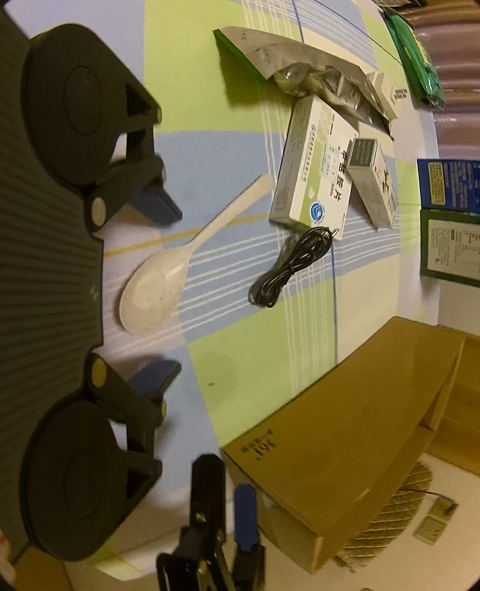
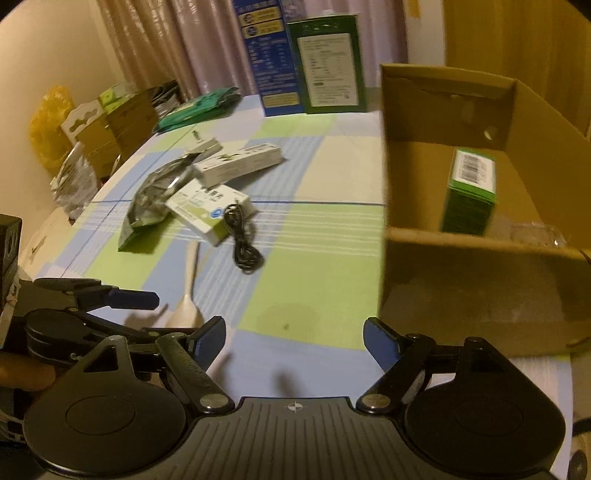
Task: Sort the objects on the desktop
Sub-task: 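Grasp the white plastic spoon by its handle with the left gripper, then lift the white spoon with the left gripper while the right gripper grasps the black cable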
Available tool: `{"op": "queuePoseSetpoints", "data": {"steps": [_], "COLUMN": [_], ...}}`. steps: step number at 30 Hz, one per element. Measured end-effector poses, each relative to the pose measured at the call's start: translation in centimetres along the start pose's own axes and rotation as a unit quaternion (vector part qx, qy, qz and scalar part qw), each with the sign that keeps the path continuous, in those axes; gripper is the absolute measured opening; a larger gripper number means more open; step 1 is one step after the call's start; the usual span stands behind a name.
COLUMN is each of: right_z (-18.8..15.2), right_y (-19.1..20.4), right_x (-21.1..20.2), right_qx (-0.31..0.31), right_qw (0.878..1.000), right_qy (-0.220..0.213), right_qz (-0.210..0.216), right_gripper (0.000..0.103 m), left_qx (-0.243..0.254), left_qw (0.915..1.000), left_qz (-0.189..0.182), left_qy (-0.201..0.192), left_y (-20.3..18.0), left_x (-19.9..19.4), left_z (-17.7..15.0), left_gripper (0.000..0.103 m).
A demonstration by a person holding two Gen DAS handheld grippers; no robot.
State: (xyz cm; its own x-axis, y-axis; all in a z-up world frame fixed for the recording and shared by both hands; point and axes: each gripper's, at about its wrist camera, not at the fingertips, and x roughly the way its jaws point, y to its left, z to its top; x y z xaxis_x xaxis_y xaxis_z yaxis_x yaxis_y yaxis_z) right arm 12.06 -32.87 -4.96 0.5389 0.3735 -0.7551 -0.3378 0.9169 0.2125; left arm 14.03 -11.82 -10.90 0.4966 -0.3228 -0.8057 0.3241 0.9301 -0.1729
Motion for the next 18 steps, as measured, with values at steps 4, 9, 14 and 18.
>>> {"op": "queuePoseSetpoints", "data": {"steps": [4, 9, 14, 18], "right_z": [-0.5, -1.0, -1.1, -0.8], "right_y": [-0.3, 0.5, 1.7, 2.5], "right_x": [0.0, 0.8, 1.8, 2.5], "right_qx": [0.000, -0.014, -0.027, -0.039], "right_qw": [1.000, 0.999, 0.998, 0.998], "right_qy": [0.002, 0.013, 0.020, 0.023], "right_qz": [0.003, 0.030, 0.045, 0.049], "right_gripper": [0.081, 0.081, 0.082, 0.082], "left_qx": [0.021, 0.025, 0.021, 0.015], "left_qw": [0.9996, 0.9987, 0.9980, 0.9983], "left_qz": [0.016, 0.042, 0.058, 0.055], "left_qy": [0.010, 0.017, 0.015, 0.005], "left_y": [0.8, 3.3, 5.1, 5.8], "left_x": [-0.4, -1.9, -3.0, -3.2], "left_z": [-0.5, -1.4, -2.2, -2.3], "left_gripper": [0.045, 0.025, 0.015, 0.013]}}
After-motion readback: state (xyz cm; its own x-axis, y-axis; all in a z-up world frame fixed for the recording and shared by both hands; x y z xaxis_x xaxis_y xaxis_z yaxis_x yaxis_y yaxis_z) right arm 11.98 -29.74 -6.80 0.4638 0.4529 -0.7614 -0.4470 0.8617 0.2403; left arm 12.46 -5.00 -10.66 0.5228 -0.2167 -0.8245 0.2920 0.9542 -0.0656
